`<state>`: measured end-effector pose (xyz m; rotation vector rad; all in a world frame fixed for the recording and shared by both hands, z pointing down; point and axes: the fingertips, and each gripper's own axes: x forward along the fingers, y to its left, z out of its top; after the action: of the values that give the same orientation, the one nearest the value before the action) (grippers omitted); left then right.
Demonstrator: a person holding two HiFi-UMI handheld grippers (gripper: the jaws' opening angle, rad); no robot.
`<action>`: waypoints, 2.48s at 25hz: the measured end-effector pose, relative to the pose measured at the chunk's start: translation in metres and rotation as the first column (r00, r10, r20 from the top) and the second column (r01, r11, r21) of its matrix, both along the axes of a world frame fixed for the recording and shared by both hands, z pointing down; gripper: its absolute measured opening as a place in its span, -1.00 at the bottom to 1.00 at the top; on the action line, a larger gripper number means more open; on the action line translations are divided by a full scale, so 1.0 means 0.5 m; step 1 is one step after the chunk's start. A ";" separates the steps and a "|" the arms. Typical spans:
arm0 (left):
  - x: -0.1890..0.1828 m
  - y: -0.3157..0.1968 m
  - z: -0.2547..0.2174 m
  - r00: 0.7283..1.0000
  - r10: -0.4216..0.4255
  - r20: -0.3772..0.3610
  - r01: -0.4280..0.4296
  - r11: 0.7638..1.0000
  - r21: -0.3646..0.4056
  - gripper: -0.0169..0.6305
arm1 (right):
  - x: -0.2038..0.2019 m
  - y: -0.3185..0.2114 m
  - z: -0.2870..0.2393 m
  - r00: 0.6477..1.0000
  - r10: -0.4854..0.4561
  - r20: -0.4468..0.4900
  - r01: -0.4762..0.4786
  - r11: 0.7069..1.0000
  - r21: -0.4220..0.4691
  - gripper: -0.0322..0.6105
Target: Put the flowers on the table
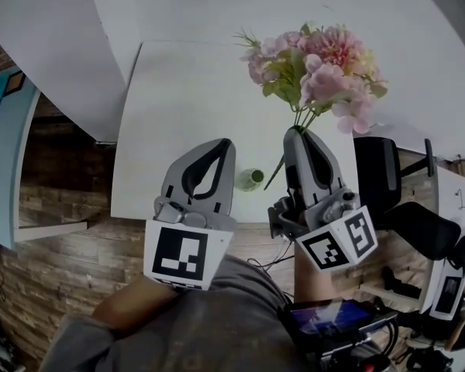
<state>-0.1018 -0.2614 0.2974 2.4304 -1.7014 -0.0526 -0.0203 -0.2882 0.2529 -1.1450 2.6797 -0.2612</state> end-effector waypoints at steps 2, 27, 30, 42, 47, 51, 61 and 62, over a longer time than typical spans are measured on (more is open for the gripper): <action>0.002 -0.007 0.001 1.000 0.011 0.004 -0.011 1.000 -0.002 -0.92 | 0.000 -0.003 0.001 1.000 -0.001 0.006 0.001 1.000 0.011 -0.84; -0.008 -0.026 0.085 0.999 0.033 0.009 -0.032 0.991 -0.128 -0.92 | 0.021 -0.019 0.126 0.999 0.026 -0.030 -0.026 1.000 -0.005 -0.84; -0.003 -0.033 0.073 0.999 0.034 0.008 -0.032 0.990 -0.136 -0.92 | 0.025 -0.019 0.130 0.999 0.018 -0.039 -0.018 1.000 -0.014 -0.84; -0.005 0.016 0.096 1.000 0.005 0.024 0.000 0.985 -0.172 -0.92 | 0.021 0.043 0.195 0.992 -0.040 -0.116 0.034 0.998 -0.056 -0.78; 0.011 0.039 0.104 0.999 0.007 0.032 -0.001 0.983 -0.185 -0.92 | 0.026 0.063 0.239 0.980 -0.059 -0.189 0.037 0.992 -0.117 -0.75; 0.029 0.063 0.100 0.999 0.008 0.034 -0.001 0.982 -0.188 -0.92 | 0.037 0.086 0.258 0.968 -0.067 -0.242 0.033 0.990 -0.140 -0.68; 0.038 0.098 0.107 0.998 -0.003 0.063 0.013 0.986 -0.167 -0.92 | 0.049 0.121 0.326 0.926 -0.091 -0.365 0.008 0.975 -0.223 -0.50; 0.040 0.102 0.105 0.998 -0.005 0.065 0.016 0.987 -0.163 -0.92 | 0.050 0.123 0.327 0.924 -0.096 -0.370 0.010 0.974 -0.227 -0.48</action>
<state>-0.0818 -0.2106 0.3496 2.3271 -1.6735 0.1592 0.0048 -0.2265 0.4164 -1.3034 3.0886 -0.3924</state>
